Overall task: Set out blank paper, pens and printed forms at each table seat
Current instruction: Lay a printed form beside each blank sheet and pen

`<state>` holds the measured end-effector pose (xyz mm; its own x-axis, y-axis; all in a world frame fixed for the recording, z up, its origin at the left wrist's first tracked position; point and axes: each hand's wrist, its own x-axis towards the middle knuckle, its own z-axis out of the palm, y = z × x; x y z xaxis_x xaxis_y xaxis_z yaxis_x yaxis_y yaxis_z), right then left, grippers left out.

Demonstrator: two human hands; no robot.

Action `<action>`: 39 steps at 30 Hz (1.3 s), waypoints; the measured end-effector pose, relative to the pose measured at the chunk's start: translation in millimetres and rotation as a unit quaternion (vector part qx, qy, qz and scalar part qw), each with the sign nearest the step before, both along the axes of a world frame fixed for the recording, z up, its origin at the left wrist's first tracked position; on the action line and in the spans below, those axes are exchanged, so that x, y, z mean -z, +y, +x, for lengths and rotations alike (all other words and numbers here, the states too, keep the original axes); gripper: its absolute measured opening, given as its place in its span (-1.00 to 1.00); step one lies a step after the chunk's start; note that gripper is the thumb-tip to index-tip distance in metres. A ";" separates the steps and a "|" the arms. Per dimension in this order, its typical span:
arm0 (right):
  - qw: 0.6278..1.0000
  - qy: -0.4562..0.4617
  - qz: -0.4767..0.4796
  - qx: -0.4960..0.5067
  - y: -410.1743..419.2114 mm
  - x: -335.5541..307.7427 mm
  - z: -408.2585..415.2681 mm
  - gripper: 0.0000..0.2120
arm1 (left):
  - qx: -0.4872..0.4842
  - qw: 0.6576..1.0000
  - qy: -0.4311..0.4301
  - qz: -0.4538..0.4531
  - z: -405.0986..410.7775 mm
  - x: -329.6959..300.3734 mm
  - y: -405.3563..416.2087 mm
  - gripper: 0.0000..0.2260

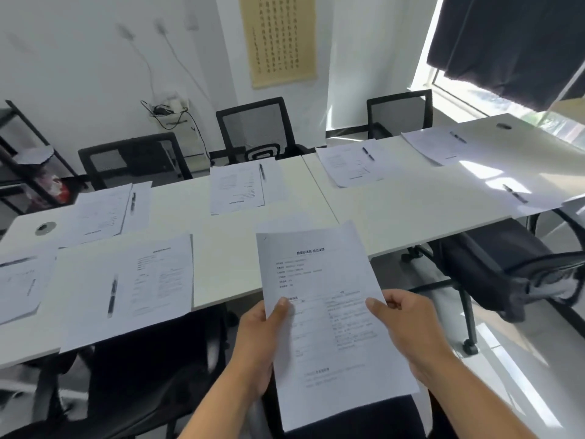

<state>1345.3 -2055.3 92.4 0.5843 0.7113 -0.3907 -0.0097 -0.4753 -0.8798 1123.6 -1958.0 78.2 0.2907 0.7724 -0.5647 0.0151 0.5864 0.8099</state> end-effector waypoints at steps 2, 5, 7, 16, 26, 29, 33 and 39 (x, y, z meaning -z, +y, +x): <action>1.000 -0.003 0.003 0.005 7.6 3.8 6.2 -0.88 | -0.007 1.000 0.004 0.004 4.9 1.9 5.6 -0.77; 1.000 -0.019 0.010 0.021 20.4 15.5 12.1 -0.91 | -0.010 1.000 0.003 0.005 6.3 5.8 12.6 -0.79; 0.999 -0.020 0.015 0.024 30.8 23.5 14.1 -0.97 | -0.004 1.000 0.001 -0.001 4.3 13.6 18.4 -0.79; 0.995 -0.068 -0.045 0.050 61.5 59.6 23.5 -0.87 | 0.042 0.999 -0.009 -0.031 7.3 67.8 58.2 -0.77; 0.996 -0.056 -0.072 -0.011 112.9 97.1 62.0 -0.81 | -0.022 0.998 0.005 -0.055 27.7 85.6 87.3 -0.75; 0.996 -0.055 -0.060 -0.025 144.3 120.1 70.1 -0.82 | -0.064 0.996 0.019 -0.056 30.4 98.7 102.0 -0.74; 0.994 -0.076 -0.061 -0.043 175.0 148.7 90.1 -0.84 | -0.094 0.993 0.036 -0.062 27.7 116.4 112.3 -0.75; 0.989 -0.126 -0.064 -0.040 216.9 164.7 131.1 -0.80 | -0.100 0.991 0.061 -0.065 12.8 129.1 116.0 -0.76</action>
<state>1476.4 -1838.5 -72.3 0.6178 0.7139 -0.3296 0.2451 -0.5731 -0.7820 1136.4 -1841.9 -51.0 0.0623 0.7257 -0.6851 -0.0191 0.6872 0.7262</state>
